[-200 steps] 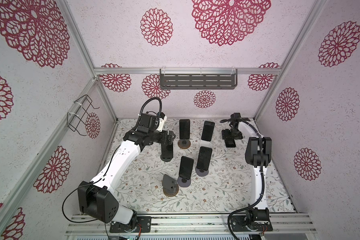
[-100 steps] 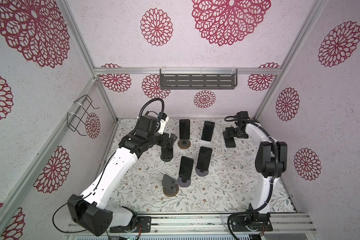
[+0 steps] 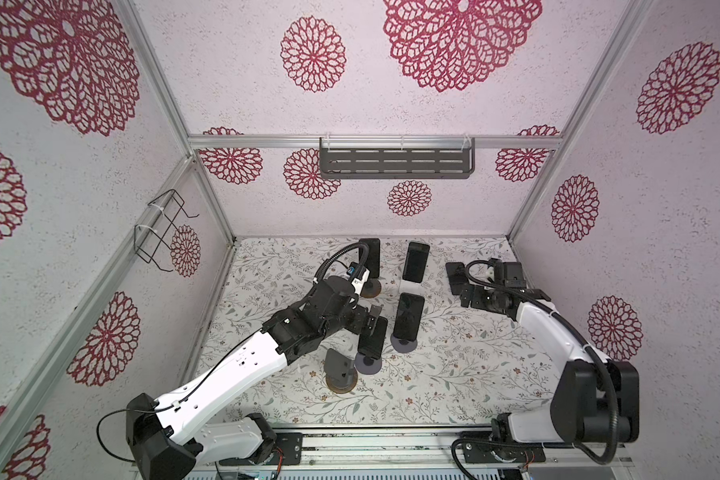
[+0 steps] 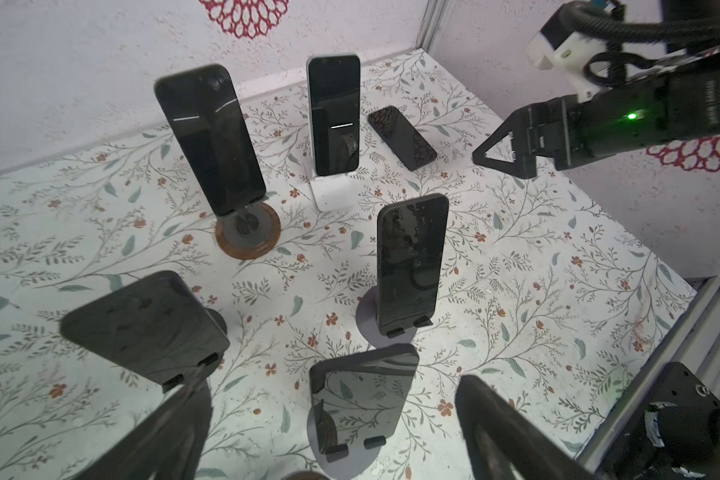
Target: Remove the phone from the phone stand
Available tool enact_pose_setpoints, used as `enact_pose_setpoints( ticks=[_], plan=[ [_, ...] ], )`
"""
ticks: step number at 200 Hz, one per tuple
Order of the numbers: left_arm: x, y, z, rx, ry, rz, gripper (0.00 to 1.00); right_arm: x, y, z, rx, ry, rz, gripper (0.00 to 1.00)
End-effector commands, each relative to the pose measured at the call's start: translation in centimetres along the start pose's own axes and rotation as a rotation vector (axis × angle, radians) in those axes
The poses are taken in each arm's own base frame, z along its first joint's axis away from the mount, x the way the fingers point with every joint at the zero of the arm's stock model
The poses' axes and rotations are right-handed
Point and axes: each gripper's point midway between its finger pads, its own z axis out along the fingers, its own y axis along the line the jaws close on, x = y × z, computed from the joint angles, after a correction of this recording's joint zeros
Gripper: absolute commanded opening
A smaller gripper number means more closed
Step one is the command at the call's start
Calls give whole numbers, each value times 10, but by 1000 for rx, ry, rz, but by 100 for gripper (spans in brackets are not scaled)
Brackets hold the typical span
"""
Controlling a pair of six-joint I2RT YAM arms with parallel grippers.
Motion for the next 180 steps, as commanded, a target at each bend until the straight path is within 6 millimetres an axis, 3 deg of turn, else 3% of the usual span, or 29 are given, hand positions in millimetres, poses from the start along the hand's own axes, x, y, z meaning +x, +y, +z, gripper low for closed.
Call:
enact_pose_setpoints(
  ticks=[1,20,49,111,180],
  plan=[
    [-11,-4,4,6,-58,-87,98,-2,17,-24,-101,-84,44,99],
    [-1,-5,10,-11,-37,-94,100,12,13,-31,-99,-88,48,99],
    [13,-13,22,-14,-8,-141,97,24,-5,-26,-8,-75,27,99],
    [40,-27,48,-20,74,-122,97,10,6,-34,-61,-114,22,99],
    [58,-19,59,-71,120,-97,100,11,7,-32,-65,-113,19,99]
  ],
)
